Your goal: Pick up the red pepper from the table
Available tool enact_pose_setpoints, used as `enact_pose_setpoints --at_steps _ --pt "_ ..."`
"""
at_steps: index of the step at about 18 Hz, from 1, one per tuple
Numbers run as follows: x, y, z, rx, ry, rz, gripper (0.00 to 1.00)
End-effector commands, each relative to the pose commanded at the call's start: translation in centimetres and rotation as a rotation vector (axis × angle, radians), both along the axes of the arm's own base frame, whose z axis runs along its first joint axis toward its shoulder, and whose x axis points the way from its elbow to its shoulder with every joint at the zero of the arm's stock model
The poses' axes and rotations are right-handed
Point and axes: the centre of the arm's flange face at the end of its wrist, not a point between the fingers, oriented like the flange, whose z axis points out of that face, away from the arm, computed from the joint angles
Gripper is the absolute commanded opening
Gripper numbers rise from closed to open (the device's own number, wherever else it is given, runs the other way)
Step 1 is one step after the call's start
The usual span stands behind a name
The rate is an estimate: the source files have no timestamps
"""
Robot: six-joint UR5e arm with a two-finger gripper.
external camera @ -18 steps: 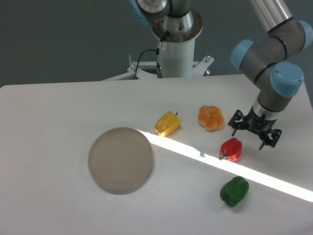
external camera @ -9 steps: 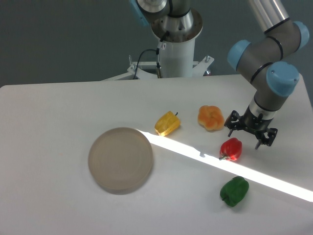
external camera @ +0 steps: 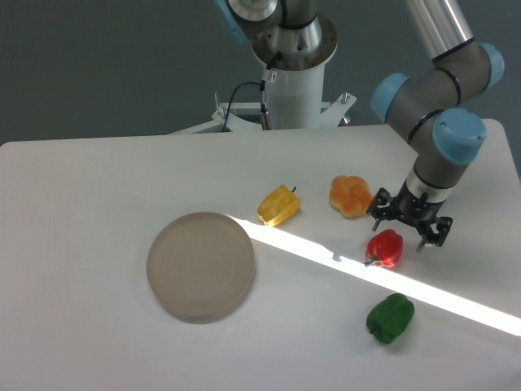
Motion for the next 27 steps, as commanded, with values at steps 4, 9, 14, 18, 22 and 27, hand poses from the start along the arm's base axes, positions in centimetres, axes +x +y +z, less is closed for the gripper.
enact_pose_setpoints --at_steps 4,9,14,18,22,27 --pt "0.0 0.6 -1.1 -0.001 -0.001 -0.008 1.0" --pt "0.3 1.1 -1.2 0.0 0.0 -0.026 1.0" --pt "0.4 1.5 -1.0 0.002 0.008 -0.042 0.99" --pt "0.4 1.5 -0.8 0.003 0.013 -0.05 0.6" --pt "-0.2 1.9 0.5 0.011 0.038 -0.053 0.47" --pt "-1.6 4.8 5.8 0.053 0.162 -0.173 0.47"
